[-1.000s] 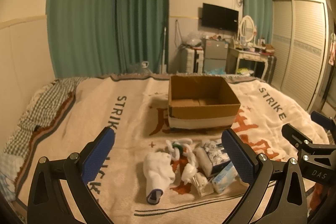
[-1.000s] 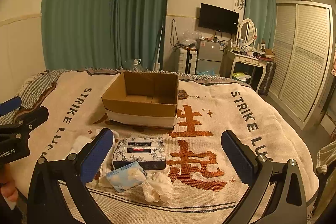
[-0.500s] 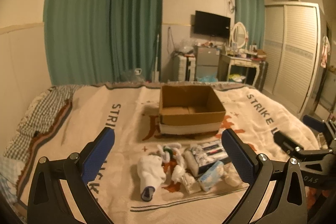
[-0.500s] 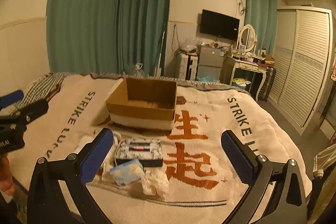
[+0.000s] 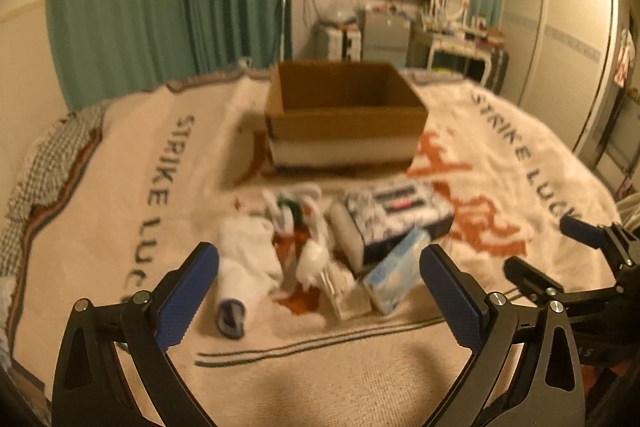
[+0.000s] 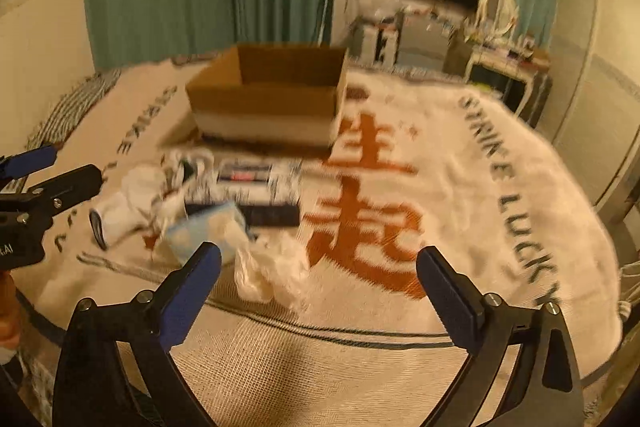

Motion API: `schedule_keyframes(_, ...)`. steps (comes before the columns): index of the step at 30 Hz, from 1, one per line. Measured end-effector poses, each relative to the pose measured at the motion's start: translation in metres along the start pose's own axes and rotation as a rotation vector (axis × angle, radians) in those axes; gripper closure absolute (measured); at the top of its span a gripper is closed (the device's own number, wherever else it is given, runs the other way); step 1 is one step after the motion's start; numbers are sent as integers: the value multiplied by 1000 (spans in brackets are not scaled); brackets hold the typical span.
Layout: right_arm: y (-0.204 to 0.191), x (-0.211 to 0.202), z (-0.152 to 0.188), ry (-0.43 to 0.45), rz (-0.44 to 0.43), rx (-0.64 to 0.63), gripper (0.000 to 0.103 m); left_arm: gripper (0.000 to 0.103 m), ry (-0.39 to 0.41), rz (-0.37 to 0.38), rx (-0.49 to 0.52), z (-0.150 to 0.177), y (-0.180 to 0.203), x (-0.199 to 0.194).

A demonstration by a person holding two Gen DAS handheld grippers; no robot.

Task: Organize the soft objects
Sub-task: 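Grasp the crumpled white lace cloth with the right gripper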

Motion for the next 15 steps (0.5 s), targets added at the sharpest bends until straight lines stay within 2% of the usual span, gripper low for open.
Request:
schedule_keyframes(5, -4, 42, 18, -81, -73, -9, 10, 7, -62, 8, 18, 9, 6, 16)
schedule_keyframes(8, -6, 66, 26, -126, -105, -12, 20, 7, -78, 8, 40, 13, 14, 21)
schedule_keyframes(9, -6, 73, 28, -143, -119, -9, 35, 7, -80, 6, 43, 13, 16, 22)
schedule_keyframes(10, -6, 78, 31, -155, -133, -6, 55, 7, -83, 3, 42, 14, 17, 23)
schedule_keyframes(12, -4, 82, 34, -159, -147, 7, 78, 7, -93, 11, 34, 14, 17, 26)
schedule_keyframes(14, 1, 78, 32, -134, -166, 32, 81, 8, -107, 31, 26, 13, 21, 28)
schedule_keyframes(15, 5, 75, 30, -118, -176, 43, 83, 12, -112, 45, 22, 12, 26, 28)
Point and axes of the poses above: each gripper's, at about its wrist camera, not at the fingertips, and x roughly the way its jaws point, y to its right, z to its underside, the point moved 5 cm from there along x, roughly the way its jaws point, and after that the axes turned 7 degrees about -z, right-handed, at the moved point
